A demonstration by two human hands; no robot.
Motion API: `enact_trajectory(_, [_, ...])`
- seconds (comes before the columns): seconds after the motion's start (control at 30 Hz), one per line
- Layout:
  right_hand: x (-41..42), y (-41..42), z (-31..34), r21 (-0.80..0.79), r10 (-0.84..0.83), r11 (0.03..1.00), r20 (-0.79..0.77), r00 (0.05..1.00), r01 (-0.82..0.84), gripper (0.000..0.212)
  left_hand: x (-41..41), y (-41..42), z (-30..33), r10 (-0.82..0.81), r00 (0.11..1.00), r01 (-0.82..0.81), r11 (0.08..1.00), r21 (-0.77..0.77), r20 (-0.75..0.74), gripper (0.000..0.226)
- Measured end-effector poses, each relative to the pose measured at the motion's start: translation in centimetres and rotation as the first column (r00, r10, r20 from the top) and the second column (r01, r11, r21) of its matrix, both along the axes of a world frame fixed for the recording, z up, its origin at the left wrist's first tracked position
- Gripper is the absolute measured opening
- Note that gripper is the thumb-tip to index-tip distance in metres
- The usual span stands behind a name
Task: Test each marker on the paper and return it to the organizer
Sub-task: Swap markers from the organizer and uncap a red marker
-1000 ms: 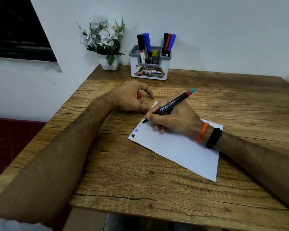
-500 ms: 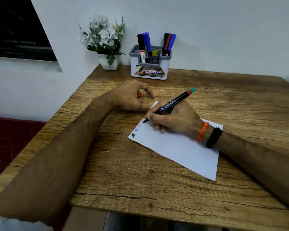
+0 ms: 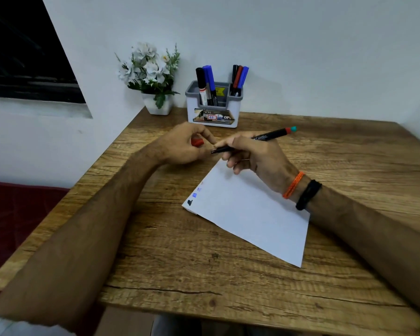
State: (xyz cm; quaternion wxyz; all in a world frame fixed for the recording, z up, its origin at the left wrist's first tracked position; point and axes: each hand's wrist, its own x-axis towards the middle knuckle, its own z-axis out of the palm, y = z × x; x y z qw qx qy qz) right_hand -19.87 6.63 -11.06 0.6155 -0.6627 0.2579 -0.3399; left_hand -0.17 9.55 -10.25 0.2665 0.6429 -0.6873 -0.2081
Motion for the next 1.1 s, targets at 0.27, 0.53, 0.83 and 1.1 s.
enact_trajectory(0.27, [-0.9,-1.6,1.2,0.026,-0.162,0.987,0.052,0.985,0.160,0.015,-0.2,-0.2,0.1,-0.048,0.989,0.029,0.991,-0.127,-0.143,0.022])
enact_trajectory(0.53, [-1.3,-2.2,1.1,0.039,-0.230,0.973,0.102,0.968,0.227,0.011,-0.1,-0.5,-0.1,-0.048,0.916,-0.017,0.987,-0.160,-0.397,0.016])
enact_trajectory(0.83, [-1.4,-2.3,0.7,0.044,-0.163,0.986,0.080,0.983,0.159,0.023,0.0,-0.5,-0.2,-0.090,0.900,-0.002,0.978,-0.210,-0.427,0.013])
enact_trajectory(1.1, [-1.3,-2.9,0.2,0.006,-0.197,0.980,0.107,0.974,0.198,0.024,0.0,-0.5,-0.2,-0.083,0.912,-0.003,0.978,-0.209,-0.402,0.014])
